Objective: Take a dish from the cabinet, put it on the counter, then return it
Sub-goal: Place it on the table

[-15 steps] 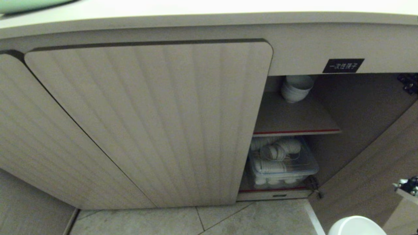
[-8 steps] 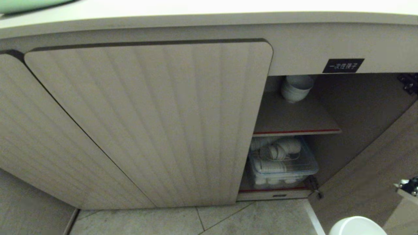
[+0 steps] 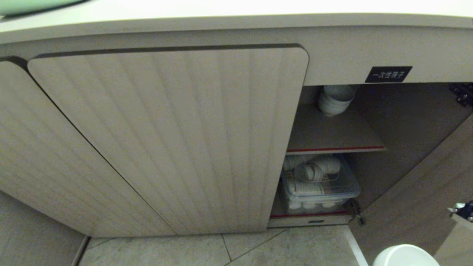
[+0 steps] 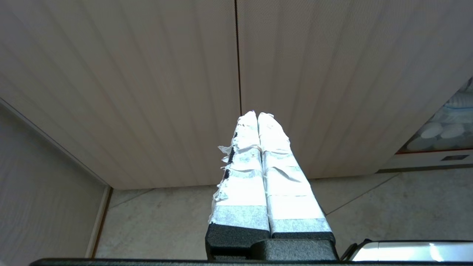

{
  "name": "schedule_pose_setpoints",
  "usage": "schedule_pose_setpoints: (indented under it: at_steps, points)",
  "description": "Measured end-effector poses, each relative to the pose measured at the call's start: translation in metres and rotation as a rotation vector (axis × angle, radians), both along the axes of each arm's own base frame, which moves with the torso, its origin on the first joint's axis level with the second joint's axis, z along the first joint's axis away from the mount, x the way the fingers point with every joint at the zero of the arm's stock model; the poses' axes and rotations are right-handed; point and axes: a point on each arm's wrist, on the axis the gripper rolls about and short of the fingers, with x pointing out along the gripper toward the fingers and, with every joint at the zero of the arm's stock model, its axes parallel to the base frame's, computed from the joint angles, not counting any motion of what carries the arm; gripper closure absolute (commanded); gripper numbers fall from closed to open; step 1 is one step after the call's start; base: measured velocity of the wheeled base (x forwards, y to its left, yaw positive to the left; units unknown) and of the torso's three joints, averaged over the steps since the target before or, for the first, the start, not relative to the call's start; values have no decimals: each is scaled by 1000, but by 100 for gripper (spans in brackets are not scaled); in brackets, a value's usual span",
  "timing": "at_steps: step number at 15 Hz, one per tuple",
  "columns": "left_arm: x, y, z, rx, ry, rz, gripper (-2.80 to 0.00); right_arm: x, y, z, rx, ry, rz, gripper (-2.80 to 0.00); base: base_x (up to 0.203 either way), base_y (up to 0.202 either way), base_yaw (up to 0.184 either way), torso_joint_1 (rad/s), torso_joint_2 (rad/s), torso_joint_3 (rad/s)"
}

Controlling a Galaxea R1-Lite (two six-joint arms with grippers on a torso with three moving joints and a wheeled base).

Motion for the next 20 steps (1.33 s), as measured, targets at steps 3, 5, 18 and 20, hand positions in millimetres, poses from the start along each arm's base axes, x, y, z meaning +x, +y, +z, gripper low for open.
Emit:
schedule_pose_setpoints:
  at_steps: [3, 5, 18, 20]
  points:
    - [0, 0, 0, 0, 0, 0, 0, -1, 1, 0, -3, 6, 12, 0, 0, 0, 0, 0, 0, 0]
    - [0, 0, 0, 0, 0, 0, 0, -4, 1, 1, -6, 32, 20, 0, 0, 0, 0, 0, 0, 0]
    - [0, 0, 0, 0, 1, -1, 0, -13, 2, 15, -59, 102, 31, 0, 0, 0, 0, 15, -42, -33]
    - [0, 0, 0, 0, 0, -1, 0, -15, 1, 17, -60, 117, 32, 0, 0, 0, 0, 142, -396, -260]
